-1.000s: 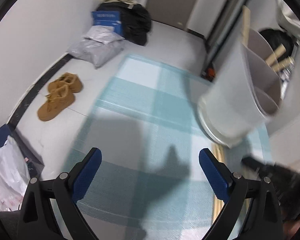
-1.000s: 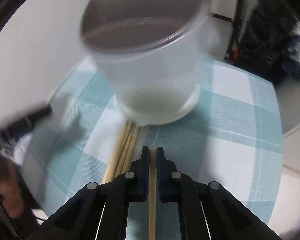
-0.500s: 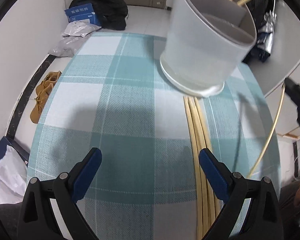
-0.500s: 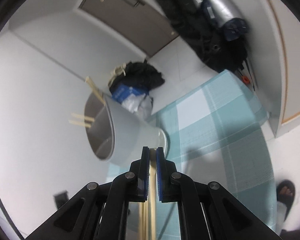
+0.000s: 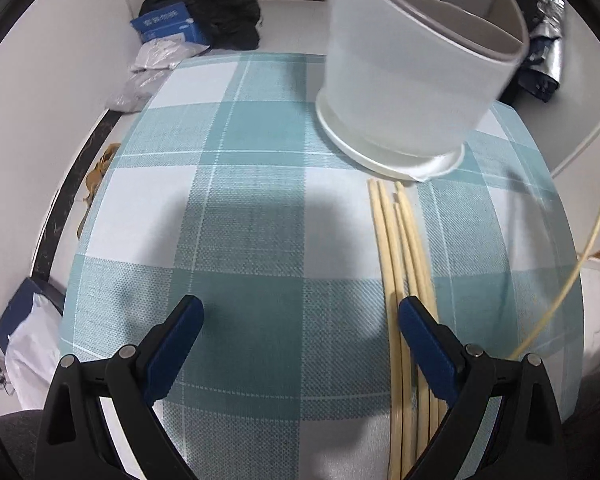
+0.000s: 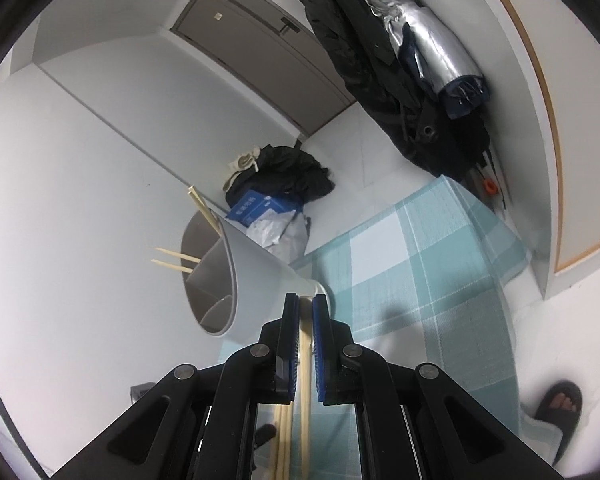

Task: Organize utensils
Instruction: 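Lift the chopstick with the right gripper while the left gripper grasps another chopstick, then carry both held chopsticks up and lower them into the white holder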

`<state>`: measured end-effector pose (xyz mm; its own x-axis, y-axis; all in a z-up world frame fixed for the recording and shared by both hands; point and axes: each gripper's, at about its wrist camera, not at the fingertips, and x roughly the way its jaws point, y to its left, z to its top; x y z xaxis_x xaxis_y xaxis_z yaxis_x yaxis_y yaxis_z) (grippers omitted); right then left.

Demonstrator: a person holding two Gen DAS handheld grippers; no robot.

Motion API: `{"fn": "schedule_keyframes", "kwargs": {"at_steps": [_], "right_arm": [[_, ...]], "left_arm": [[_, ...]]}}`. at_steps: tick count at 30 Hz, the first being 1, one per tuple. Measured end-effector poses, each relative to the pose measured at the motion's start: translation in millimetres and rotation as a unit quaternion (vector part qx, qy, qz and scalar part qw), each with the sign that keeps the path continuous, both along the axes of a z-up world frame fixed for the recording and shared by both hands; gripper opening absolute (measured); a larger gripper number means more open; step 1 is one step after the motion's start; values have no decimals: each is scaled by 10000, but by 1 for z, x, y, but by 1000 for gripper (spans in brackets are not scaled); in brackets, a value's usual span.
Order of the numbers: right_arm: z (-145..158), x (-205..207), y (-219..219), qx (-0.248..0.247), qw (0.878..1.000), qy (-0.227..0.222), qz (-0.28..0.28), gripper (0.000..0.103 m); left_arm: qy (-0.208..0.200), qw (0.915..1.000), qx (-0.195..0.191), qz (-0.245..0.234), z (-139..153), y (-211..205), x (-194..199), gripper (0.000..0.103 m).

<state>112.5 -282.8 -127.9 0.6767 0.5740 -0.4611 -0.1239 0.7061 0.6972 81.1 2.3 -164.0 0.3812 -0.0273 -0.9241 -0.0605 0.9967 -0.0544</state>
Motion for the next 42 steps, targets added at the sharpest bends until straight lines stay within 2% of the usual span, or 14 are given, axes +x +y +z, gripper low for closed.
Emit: {"fn": "schedule_keyframes", "kwargs": {"at_steps": [9, 11, 16, 19, 21, 23, 25, 27, 28, 36, 39, 42], "right_arm": [[5, -8, -4, -49, 10000, -54, 9, 6], [5, -8, -5, -18, 10000, -34, -10, 6], [5, -8, -7, -1, 10000, -17, -44, 6], [6, -9, -6, -21, 10000, -35, -39, 6], [7, -9, -6, -42, 10000, -48, -34, 6], [6, -8, -6, -44, 10000, -36, -39, 6], [6, -8, -6, -30, 10000, -15, -45, 6], [6, -7, -6, -35, 10000, -11, -55, 6], [7, -8, -6, -40, 10000, -18, -50, 6], [12, -16, -1, -287, 9994, -192, -31, 6], [19, -25, 6, -528, 9980, -346, -7, 6], [29, -35, 18, -827, 9951, -540, 61, 6]], "left_arm": [[91, 9999, 30, 35, -3, -2, 15, 95], [183, 9995, 241, -14, -6, -5, 21, 95], [101, 9990, 408, -181, -6, -10, 35, 95], [-37, 9984, 466, -321, -4, -16, 37, 81], [-1, 9990, 206, -391, -2, -19, 36, 57], [50, 9987, 121, -496, -1, -24, 39, 46], [54, 9987, 100, -496, -1, -25, 39, 31], [81, 9987, 60, -495, 0, -26, 40, 7], [108, 9988, -17, -469, -1, -26, 40, 3], [-129, 9996, -243, -63, 6, -12, 33, 1], [-483, 9971, -589, 51, 24, -1, 23, 1], [-1003, 9909, -883, 140, 49, 7, 3, 1]]}}
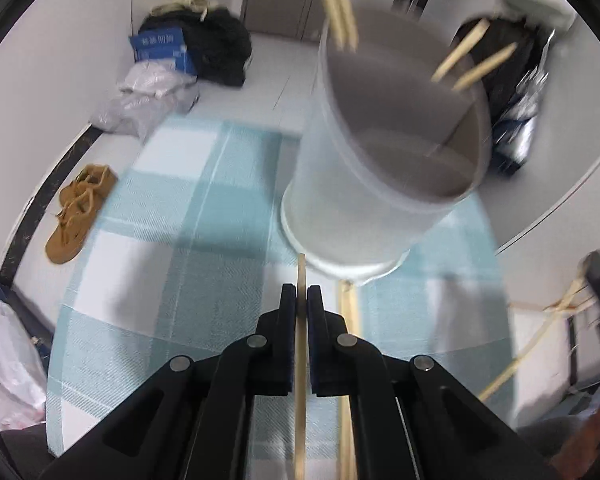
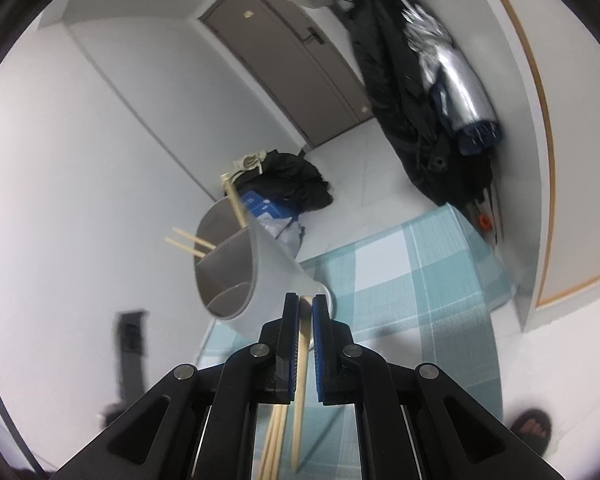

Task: Organize utensils
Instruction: 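Carry both held chopsticks up and lower them into the white holder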

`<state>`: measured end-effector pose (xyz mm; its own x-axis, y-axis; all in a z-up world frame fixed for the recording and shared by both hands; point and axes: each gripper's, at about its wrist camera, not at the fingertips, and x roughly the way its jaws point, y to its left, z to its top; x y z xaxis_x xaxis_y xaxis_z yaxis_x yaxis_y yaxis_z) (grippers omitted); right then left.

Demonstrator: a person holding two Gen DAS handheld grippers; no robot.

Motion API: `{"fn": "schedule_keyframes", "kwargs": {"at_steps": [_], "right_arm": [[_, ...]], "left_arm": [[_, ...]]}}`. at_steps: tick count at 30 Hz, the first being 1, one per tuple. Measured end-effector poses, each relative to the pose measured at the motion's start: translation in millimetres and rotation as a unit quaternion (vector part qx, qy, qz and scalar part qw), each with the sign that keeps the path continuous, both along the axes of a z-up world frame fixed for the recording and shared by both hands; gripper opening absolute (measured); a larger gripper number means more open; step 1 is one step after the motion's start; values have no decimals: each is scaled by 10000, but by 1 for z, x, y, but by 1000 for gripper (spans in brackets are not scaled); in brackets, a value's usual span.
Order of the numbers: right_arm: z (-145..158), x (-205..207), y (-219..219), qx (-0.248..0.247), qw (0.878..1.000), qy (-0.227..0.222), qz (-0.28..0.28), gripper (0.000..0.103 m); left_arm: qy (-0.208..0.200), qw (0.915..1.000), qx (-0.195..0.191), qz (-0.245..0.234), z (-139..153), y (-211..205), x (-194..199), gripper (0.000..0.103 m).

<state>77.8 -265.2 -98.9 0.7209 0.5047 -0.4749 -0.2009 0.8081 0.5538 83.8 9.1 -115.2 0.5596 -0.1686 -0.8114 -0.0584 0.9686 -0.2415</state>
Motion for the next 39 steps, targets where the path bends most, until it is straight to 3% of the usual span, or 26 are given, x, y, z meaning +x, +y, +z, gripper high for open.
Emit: {"fn": "schedule_keyframes", "kwargs": {"at_steps": [7, 13, 39], "right_arm": [[23, -31, 35, -559, 9970, -494, 227, 6], [33, -53, 58, -874, 9935, -694, 241, 6], [70, -61, 67, -1023, 9903, -937, 0, 6]], "left_arm": [[-1132, 9934, 9, -180, 52, -22, -39, 1], [-1483, 9878, 58, -469, 61, -17, -46, 1], [-1558, 9858, -167, -601, 95, -16, -53, 1]]}}
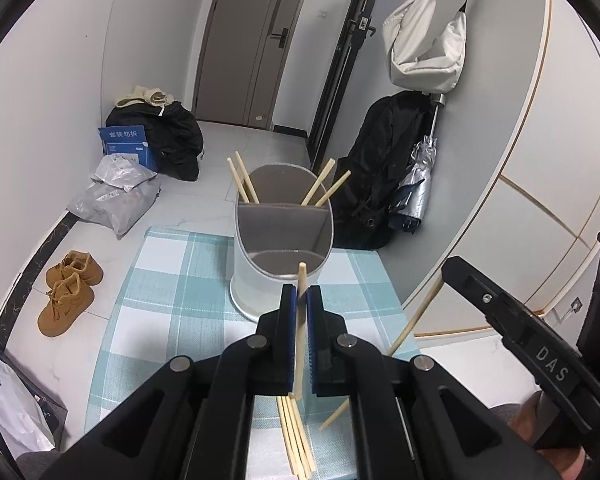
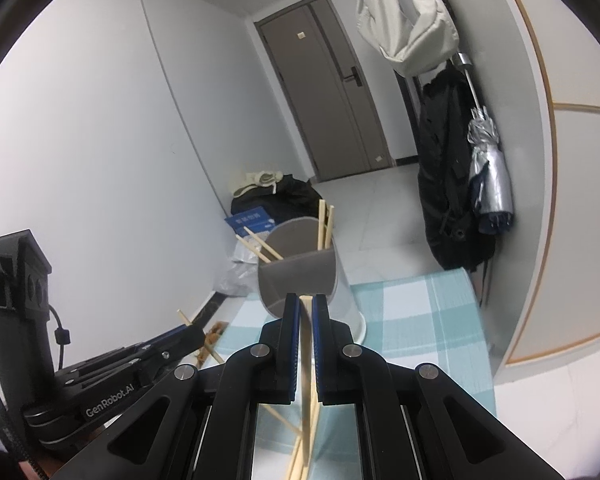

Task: Organize utensils
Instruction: 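Carry both held chopsticks up and lower them into the white holder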

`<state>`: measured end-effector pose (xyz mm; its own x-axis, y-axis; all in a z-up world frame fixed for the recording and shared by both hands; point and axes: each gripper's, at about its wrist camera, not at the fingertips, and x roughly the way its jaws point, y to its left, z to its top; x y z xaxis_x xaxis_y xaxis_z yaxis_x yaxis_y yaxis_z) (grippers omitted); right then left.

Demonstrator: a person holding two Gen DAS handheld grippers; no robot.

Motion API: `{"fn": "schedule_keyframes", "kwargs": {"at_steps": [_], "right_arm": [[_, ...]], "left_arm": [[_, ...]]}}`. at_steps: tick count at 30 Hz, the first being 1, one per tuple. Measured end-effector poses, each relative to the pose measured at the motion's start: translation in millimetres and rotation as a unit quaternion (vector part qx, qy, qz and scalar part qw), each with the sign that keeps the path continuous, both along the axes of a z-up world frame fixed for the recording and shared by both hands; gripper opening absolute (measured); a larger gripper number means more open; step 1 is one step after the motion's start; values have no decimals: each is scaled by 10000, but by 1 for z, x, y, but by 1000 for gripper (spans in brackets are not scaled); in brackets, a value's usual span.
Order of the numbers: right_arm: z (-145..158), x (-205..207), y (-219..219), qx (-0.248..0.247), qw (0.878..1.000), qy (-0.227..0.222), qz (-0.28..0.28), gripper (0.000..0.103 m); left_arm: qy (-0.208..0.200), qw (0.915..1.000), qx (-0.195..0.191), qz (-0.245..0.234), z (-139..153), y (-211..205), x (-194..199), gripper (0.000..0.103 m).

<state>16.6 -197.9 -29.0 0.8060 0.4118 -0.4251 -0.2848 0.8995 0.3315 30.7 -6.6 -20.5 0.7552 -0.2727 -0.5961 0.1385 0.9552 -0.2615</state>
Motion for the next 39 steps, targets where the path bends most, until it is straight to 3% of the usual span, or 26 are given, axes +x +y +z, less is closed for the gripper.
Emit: {"fn": "schedule_keyframes", "kwargs": {"at_steps": [9, 21, 31, 39], "right_arm": [[22, 17, 4, -49, 9998, -211, 50, 6], [76, 52, 9, 41, 9981, -581, 198, 6], [123, 99, 18, 98, 9952, -906, 345, 6], [133, 145, 23, 74, 9942, -1027, 318, 6]], "left_arm": [[-85, 9998, -28, -159, 30, -3, 9, 1], [-94, 9994, -150, -290, 71, 2, 39, 1], [-213, 9991, -311, -179, 109, 12, 87, 1], [-376, 9990, -216, -133, 118, 25, 123, 1]]}}
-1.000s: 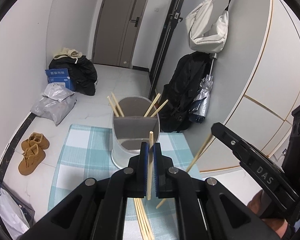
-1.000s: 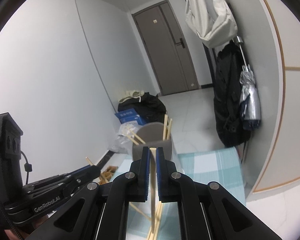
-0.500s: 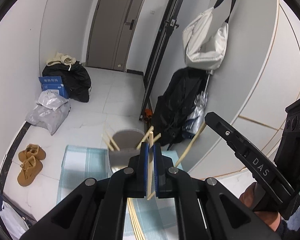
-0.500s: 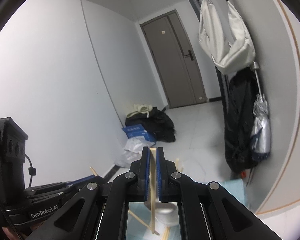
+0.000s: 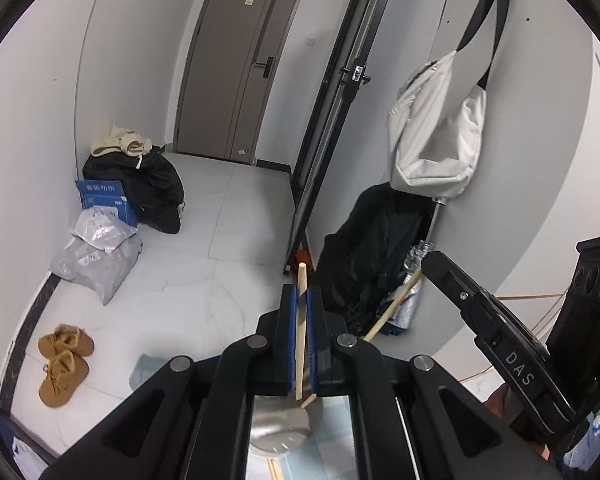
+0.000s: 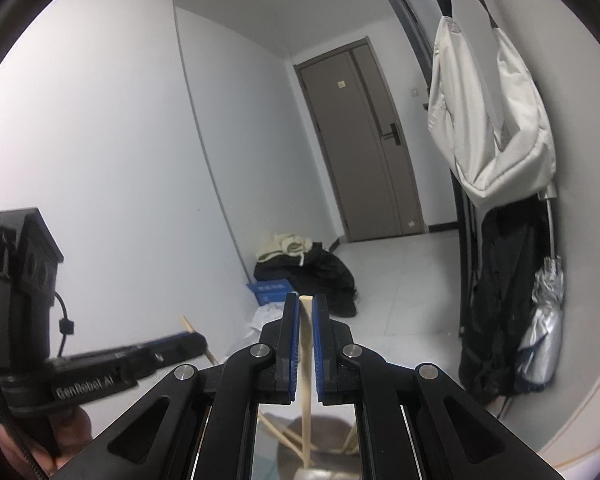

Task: Organize utensils
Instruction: 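Carry both held chopsticks up and lower them into the white holder, then open both grippers to drop the chopsticks into the holder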

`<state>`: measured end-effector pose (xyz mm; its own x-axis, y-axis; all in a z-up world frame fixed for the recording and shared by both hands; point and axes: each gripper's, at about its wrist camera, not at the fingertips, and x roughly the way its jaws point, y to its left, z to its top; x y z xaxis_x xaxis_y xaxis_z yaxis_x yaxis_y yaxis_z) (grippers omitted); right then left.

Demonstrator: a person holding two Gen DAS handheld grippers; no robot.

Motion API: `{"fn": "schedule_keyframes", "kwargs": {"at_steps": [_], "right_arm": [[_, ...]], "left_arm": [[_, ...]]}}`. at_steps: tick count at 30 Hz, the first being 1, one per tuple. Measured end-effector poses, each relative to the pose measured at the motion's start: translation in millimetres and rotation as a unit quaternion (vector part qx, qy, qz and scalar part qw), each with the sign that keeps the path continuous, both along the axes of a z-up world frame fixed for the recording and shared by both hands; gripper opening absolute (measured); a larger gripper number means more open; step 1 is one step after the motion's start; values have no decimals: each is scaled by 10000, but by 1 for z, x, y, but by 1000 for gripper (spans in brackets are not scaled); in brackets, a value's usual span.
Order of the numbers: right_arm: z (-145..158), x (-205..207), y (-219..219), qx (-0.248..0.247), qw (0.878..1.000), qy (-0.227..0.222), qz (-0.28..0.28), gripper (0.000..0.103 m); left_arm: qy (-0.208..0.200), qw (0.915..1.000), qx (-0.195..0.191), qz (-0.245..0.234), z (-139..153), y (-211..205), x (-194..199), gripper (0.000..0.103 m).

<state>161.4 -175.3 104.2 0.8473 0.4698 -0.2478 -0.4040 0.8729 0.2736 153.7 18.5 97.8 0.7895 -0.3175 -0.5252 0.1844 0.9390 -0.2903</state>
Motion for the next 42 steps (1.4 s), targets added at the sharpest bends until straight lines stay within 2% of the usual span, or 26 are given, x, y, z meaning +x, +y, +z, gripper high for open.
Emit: {"fn": "schedule_keyframes", "kwargs": {"at_steps": [7, 11, 13, 16, 22, 27, 36, 42], "right_arm": [[-14, 39, 10, -178, 9998, 75, -13, 6], [-28, 54, 18, -358, 9992, 145, 36, 6], [-37, 59, 21, -447, 9988, 192, 88, 6], [-49, 62, 23, -476, 9981, 296, 262, 6], [-72, 62, 25, -553, 9967, 483, 334, 6], [-84, 61, 26, -553, 9957, 627, 389, 6], [-101, 57, 29, -628, 9928, 907, 463, 7], [-118, 56, 26, -659, 9878, 1304, 541, 8]], "left_arm": [[172, 9998, 79, 85, -23, 11, 27, 1], [324, 9994, 21, 102, -41, 15, 37, 1], [311, 9994, -120, -53, -48, 16, 37, 1], [207, 9997, -115, -83, -52, 14, 34, 1], [251, 9994, -188, -173, -63, 13, 38, 1], [223, 9996, 22, -195, -71, 11, 36, 1], [498, 9981, -38, -358, -89, 7, 36, 1], [748, 9963, 31, -430, -100, 1, 32, 1]]}}
